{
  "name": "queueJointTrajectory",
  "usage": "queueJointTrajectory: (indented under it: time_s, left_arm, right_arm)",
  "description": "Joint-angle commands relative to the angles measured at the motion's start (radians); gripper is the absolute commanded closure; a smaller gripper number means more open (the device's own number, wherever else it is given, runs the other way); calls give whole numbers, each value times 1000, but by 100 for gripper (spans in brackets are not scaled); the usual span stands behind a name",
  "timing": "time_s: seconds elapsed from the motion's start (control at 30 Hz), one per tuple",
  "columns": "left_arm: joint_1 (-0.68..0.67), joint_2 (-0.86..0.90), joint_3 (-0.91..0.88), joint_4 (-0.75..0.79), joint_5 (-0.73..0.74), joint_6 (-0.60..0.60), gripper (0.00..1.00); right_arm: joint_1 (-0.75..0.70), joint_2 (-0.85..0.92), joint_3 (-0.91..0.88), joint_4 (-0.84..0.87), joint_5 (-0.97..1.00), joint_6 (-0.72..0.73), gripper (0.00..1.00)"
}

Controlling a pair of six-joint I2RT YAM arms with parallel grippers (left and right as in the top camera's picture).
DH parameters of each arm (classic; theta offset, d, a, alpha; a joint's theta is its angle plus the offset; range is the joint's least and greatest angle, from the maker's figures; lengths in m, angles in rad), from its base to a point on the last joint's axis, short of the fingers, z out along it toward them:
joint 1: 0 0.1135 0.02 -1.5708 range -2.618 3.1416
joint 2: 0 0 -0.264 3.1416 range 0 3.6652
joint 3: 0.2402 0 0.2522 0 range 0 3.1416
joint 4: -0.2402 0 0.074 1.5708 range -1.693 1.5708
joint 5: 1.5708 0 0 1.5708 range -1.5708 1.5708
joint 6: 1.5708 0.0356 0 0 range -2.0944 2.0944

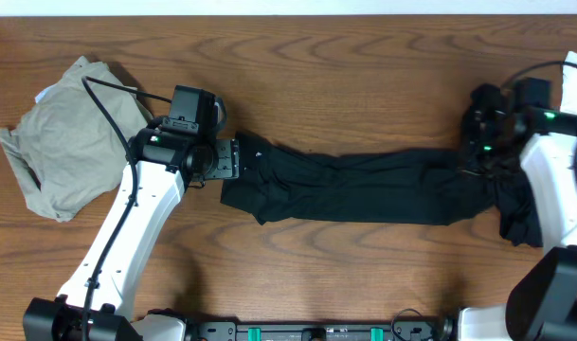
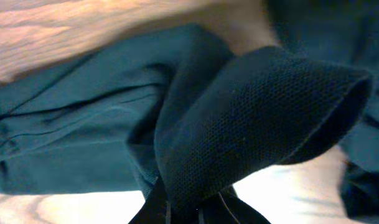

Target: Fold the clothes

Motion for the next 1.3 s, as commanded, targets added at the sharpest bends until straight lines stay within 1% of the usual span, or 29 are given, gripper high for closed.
queueJointTrajectory:
  time_s: [0.0, 0.2, 0.47, 0.5, 0.57, 0.6, 0.7, 0.83, 0.97, 1.27]
  left_arm:
    - [5, -6, -4, -4, 14, -13, 27]
    - [5, -6, -4, -4, 41, -13, 27]
    - [5, -6, -4, -8, 41, -13, 27]
    - [5, -6, -4, -8, 41, -13, 27]
    - [5, -6, -4, -7, 41, -13, 27]
    - [5, -6, -4, -7, 41, -13, 27]
    - [5, -6, -4, -7, 41, -13, 27]
    - [5, -5, -5, -7, 41, -13, 27]
    - [5, -5, -6, -7, 41, -13, 27]
    - [5, -4, -16, -6, 41, -13, 27]
  right_arm:
    - [92, -8, 19, 16, 1, 76, 99]
    - [238, 31, 19, 52, 43, 162, 99]
    - [359, 132, 19, 124, 39, 239, 98]
    - [371, 145, 19, 133, 36, 239, 96]
    - [394, 167, 19, 146, 36, 238, 83]
    - [404, 175, 19, 154, 32, 238, 79]
    - [443, 198, 19, 204, -11, 232, 72]
    - [478, 206, 19, 264, -92, 171, 68]
    - [489, 206, 19, 281, -174, 74, 68]
    - [475, 206, 19, 266, -173, 61, 65]
